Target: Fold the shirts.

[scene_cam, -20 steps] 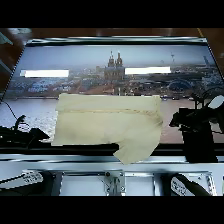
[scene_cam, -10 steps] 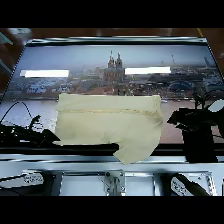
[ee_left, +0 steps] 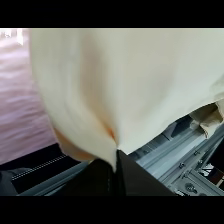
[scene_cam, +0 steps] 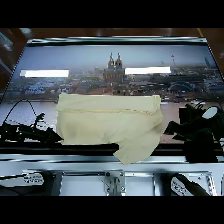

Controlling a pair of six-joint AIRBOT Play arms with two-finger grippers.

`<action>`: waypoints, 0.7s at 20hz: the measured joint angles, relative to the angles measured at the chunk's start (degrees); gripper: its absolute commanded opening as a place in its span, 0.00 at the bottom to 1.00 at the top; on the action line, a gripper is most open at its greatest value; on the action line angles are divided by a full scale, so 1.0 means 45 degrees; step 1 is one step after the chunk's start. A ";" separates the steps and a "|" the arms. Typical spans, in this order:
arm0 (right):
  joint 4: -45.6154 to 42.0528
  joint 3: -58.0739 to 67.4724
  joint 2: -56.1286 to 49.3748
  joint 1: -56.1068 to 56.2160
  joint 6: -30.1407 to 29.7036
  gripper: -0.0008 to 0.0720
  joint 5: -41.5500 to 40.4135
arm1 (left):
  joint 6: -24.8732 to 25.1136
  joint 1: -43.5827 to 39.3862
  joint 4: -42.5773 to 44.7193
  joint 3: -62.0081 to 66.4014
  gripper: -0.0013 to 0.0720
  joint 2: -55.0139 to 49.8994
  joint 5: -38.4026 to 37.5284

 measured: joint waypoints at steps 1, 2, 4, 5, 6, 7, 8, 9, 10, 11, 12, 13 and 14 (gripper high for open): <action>0.0301 -0.0491 0.0000 0.0024 -0.0049 0.84 -0.0214 | 0.0034 -0.0019 -0.0068 0.0000 0.07 0.0000 -0.0141; 0.0612 -0.0947 0.0000 0.0034 -0.0073 0.84 -0.0432 | 0.0053 -0.0015 -0.0083 0.0000 0.07 0.0000 -0.0262; 0.1083 -0.1729 0.0000 0.0034 -0.0141 0.84 -0.0748 | 0.0083 -0.0005 -0.0170 0.0000 0.07 0.0024 -0.0486; 0.1277 -0.2040 0.0005 0.0034 -0.0160 0.84 -0.0845 | 0.0087 -0.0010 -0.0199 -0.0005 0.07 0.0029 -0.0568; 0.1491 -0.2327 0.0005 0.0044 -0.0189 0.84 -0.0962 | 0.0102 -0.0005 -0.0214 0.0000 0.07 0.0034 -0.0588; 0.1666 -0.2555 0.0005 0.0097 -0.0219 0.84 -0.1083 | 0.0126 -0.0005 -0.0228 0.0000 0.07 0.0039 -0.0651; 0.1792 -0.2769 0.0005 0.0243 -0.0238 0.84 -0.1258 | 0.0151 -0.0005 -0.0233 0.0000 0.07 0.0044 -0.0670; 0.1889 -0.2943 0.0005 0.0471 -0.0248 0.84 -0.1443 | 0.0175 -0.0005 -0.0248 0.0000 0.07 0.0049 -0.0690; 0.1991 -0.3113 0.0005 0.0806 -0.0248 0.82 -0.1661 | 0.0185 -0.0005 -0.0253 0.0000 0.07 0.0049 -0.0729; 0.2079 -0.3230 0.0005 0.1156 -0.0238 0.62 -0.1909 | 0.0204 -0.0005 -0.0253 0.0000 0.07 0.0049 -0.0748; 0.2103 -0.3332 0.0005 0.1545 -0.0160 0.46 -0.2166 | 0.0214 -0.0005 -0.0253 0.0000 0.07 0.0049 -0.0753; 0.2186 -0.3390 0.0005 0.1875 -0.0117 0.29 -0.2467 | 0.0219 -0.0005 -0.0257 0.0000 0.07 0.0049 -0.0753; 0.2249 -0.3429 0.0005 0.2137 -0.0044 0.16 -0.2701 | 0.0228 -0.0005 -0.0257 0.0005 0.07 0.0049 -0.0763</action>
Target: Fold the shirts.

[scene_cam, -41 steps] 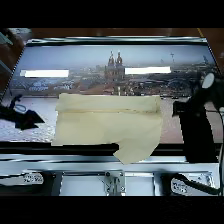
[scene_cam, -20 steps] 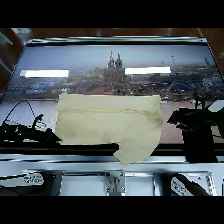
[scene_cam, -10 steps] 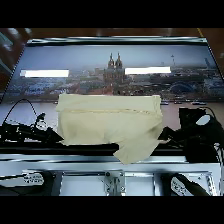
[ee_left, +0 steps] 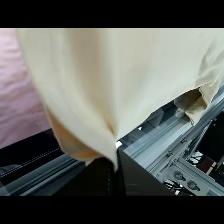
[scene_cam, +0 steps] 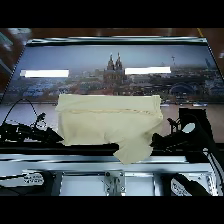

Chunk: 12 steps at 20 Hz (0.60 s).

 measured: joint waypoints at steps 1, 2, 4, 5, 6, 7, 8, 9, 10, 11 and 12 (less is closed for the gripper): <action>0.0039 -0.0010 0.0000 0.0189 0.0044 0.10 -0.0141 | 0.0058 -0.0005 0.0005 0.0024 0.07 0.0000 0.0000; 0.0078 0.0039 0.0005 0.0316 0.0083 0.10 -0.0194 | 0.0175 0.0000 -0.0010 0.0073 0.07 0.0010 -0.0005; 0.0141 0.0374 0.0136 0.0486 -0.0024 0.10 -0.0058 | 0.0452 -0.0005 -0.0209 0.0291 0.06 0.0146 0.0015; 0.0155 0.0661 0.0287 0.0534 -0.0170 0.10 0.0121 | 0.0554 -0.0005 -0.0364 0.0466 0.06 0.0272 0.0049; 0.0209 0.1069 0.0529 0.0583 -0.0359 0.09 0.0291 | 0.0636 -0.0005 -0.0471 0.0719 0.07 0.0437 0.0141; 0.0209 0.1511 0.0787 0.0602 -0.0500 0.09 0.0413 | 0.0685 -0.0005 -0.0588 0.1039 0.07 0.0641 0.0223; 0.0204 0.2035 0.1035 0.0627 -0.0622 0.09 0.0491 | 0.0709 -0.0010 -0.0675 0.1389 0.07 0.0845 0.0325; 0.0194 0.2589 0.1219 0.0631 -0.0704 0.09 0.0481 | 0.0709 -0.0019 -0.0738 0.1802 0.07 0.1059 0.0510; 0.0175 0.3070 0.1297 0.0651 -0.0763 0.09 0.0291 | 0.0704 -0.0019 -0.0860 0.2191 0.07 0.1219 0.0695; 0.0170 0.3560 0.1297 0.0661 -0.0767 0.09 0.0000 | 0.0651 -0.0049 -0.1059 0.2613 0.07 0.1341 0.0923; 0.0233 0.3993 0.1200 0.0661 -0.0767 0.09 -0.0340 | 0.0622 -0.0126 -0.1214 0.2973 0.07 0.1423 0.1151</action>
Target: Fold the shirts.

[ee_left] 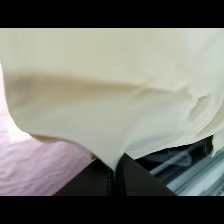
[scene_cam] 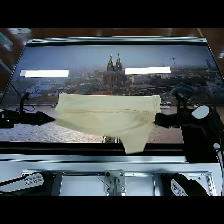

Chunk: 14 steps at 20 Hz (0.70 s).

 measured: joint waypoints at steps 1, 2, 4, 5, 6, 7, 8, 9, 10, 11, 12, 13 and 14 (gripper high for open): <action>0.0049 0.0403 -0.0204 0.0005 0.0000 0.09 -0.0330 | -0.0121 -0.0141 -0.0199 0.0355 0.07 0.0058 0.0291; 0.0141 0.0850 -0.0500 0.0005 0.0000 0.09 -0.0704 | -0.0228 -0.0311 -0.0306 0.0656 0.07 0.0097 0.0636; 0.0214 0.1700 -0.1321 0.0005 0.0000 0.09 -0.1345 | -0.0505 -0.0753 -0.0471 0.1214 0.07 0.0117 0.1496; 0.0219 0.2186 -0.1851 0.0005 -0.0005 0.09 -0.1700 | -0.0656 -0.1010 -0.0544 0.1491 0.07 0.0063 0.1967; 0.0214 0.2628 -0.2399 0.0005 0.0000 0.09 -0.1923 | -0.0826 -0.1263 -0.0588 0.1778 0.07 -0.0063 0.2463; 0.0209 0.3138 -0.3026 0.0005 0.0000 0.09 -0.2103 | -0.0933 -0.1472 -0.0593 0.2059 0.07 -0.0248 0.2832; 0.0214 0.3623 -0.3604 0.0005 0.0000 0.09 -0.2263 | -0.1098 -0.1661 -0.0631 0.2380 0.07 -0.0500 0.3186; 0.0214 0.4133 -0.4221 0.0005 0.0000 0.09 -0.2404 | -0.1282 -0.1841 -0.0656 0.2735 0.07 -0.0835 0.3458; 0.0209 0.4629 -0.4775 0.0005 0.0000 0.09 -0.2540 | -0.1511 -0.1991 -0.0675 0.3099 0.07 -0.1195 0.3643; 0.0219 0.5071 -0.5217 -0.0015 -0.0005 0.09 -0.2715 | -0.1734 -0.2113 -0.0680 0.3487 0.07 -0.1583 0.3784; 0.0219 0.5513 -0.5639 -0.0068 0.0000 0.09 -0.2914 | -0.1938 -0.2215 -0.0685 0.3886 0.07 -0.1982 0.3920; 0.0219 0.5867 -0.5974 -0.0131 0.0005 0.09 -0.3123 | -0.2142 -0.2293 -0.0695 0.4235 0.07 -0.2341 0.4022; 0.0223 0.6149 -0.6261 -0.0194 0.0010 0.09 -0.3240 | -0.2273 -0.2385 -0.0690 0.4571 0.07 -0.2710 0.4070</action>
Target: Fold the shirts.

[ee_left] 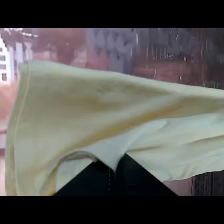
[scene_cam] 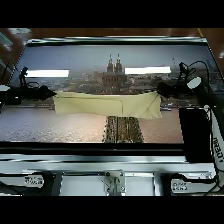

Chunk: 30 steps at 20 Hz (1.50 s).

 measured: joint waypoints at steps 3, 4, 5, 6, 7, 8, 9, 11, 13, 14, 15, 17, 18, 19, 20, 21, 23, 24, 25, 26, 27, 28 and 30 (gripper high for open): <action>0.0000 0.0495 -0.0811 -0.0083 0.0053 0.10 -0.0083 | -0.0287 -0.0369 -0.0034 0.0636 0.07 -0.0845 0.0131; -0.0005 0.0578 -0.1078 -0.0068 0.0058 0.10 0.0044 | -0.0350 -0.0500 -0.0034 0.0743 0.07 -0.1069 0.0126; -0.0034 0.0631 -0.1331 -0.0039 0.0068 0.10 0.0165 | -0.0393 -0.0631 -0.0034 0.0826 0.07 -0.1282 0.0121; -0.0039 0.0675 -0.1583 -0.0015 0.0078 0.16 0.0301 | -0.0437 -0.0719 -0.0029 0.0884 0.13 -0.1472 0.0087; -0.0034 0.0709 -0.1778 -0.0010 0.0087 0.44 0.0423 | -0.0471 -0.0782 -0.0029 0.0923 0.38 -0.1622 -0.0010; -0.0053 0.0729 -0.1928 -0.0010 0.0087 0.78 0.0520 | -0.0495 -0.0792 -0.0024 0.0957 0.67 -0.1739 -0.0112; -0.0078 0.0748 -0.1996 -0.0019 0.0083 0.85 0.0597 | -0.0534 -0.0787 0.0005 0.0981 0.82 -0.1831 -0.0248; -0.0311 0.0772 -0.1943 -0.0131 0.0015 0.85 0.0792 | -0.0719 -0.0607 0.0107 0.1151 0.84 -0.1933 -0.0724; -0.0903 0.0787 -0.1685 -0.0466 -0.0058 0.92 0.1073 | -0.1088 -0.0189 0.0340 0.1491 0.83 -0.1991 -0.1418; -0.1093 0.0787 -0.1579 -0.0690 -0.0058 0.96 0.1404 | -0.1243 0.0092 0.0393 0.1729 0.83 -0.2006 -0.1841; -0.1239 0.0787 -0.1520 -0.0986 -0.0049 0.96 0.1880 | -0.1506 0.0393 0.0486 0.1967 0.83 -0.2016 -0.2365; -0.1054 0.0792 -0.1593 -0.1564 -0.0029 0.96 0.2788 | -0.1991 0.0947 0.0568 0.2356 0.83 -0.2025 -0.3279; -0.0850 0.0787 -0.1715 -0.1753 -0.0044 0.96 0.3152 | -0.2186 0.1156 0.0602 0.2487 0.83 -0.2016 -0.3750; -0.0461 0.0787 -0.1889 -0.1894 -0.0126 0.96 0.3521 | -0.2288 0.1307 0.0612 0.2579 0.83 -0.1996 -0.4158; -0.0078 0.0787 -0.2089 -0.1957 -0.0199 0.96 0.3837 | -0.2399 0.1413 0.0568 0.2652 0.83 -0.1972 -0.4614; 0.0262 0.0787 -0.2322 -0.1982 -0.0248 0.96 0.3968 | -0.2487 0.1496 0.0432 0.2710 0.83 -0.1957 -0.5017; 0.0874 0.0787 -0.2764 -0.1894 -0.0306 0.96 0.4036 | -0.2540 0.1603 0.0029 0.2769 0.83 -0.1914 -0.5591; 0.1185 0.0787 -0.2977 -0.1787 -0.0345 0.96 0.4027 | -0.2569 0.1632 -0.0194 0.2788 0.83 -0.1904 -0.5775; 0.1467 0.0792 -0.3157 -0.1661 -0.0355 0.95 0.4041 | -0.2603 0.1656 -0.0413 0.2803 0.83 -0.1894 -0.5911; 0.1690 0.0801 -0.3279 -0.1559 -0.0364 0.95 0.3983 | -0.2608 0.1681 -0.0665 0.2812 0.83 -0.1875 -0.6042; 0.1914 0.0801 -0.3385 -0.1462 -0.0364 0.91 0.3827 | -0.2608 0.1676 -0.0947 0.2817 0.82 -0.1860 -0.6105; 0.2001 0.0801 -0.3449 -0.1355 -0.0359 0.73 0.3609 | -0.2608 0.1642 -0.1185 0.2822 0.80 -0.1860 -0.6173; 0.1982 0.0792 -0.3560 -0.1229 -0.0316 0.51 0.3235 | -0.2574 0.1457 -0.1661 0.2827 0.80 -0.1846 -0.6256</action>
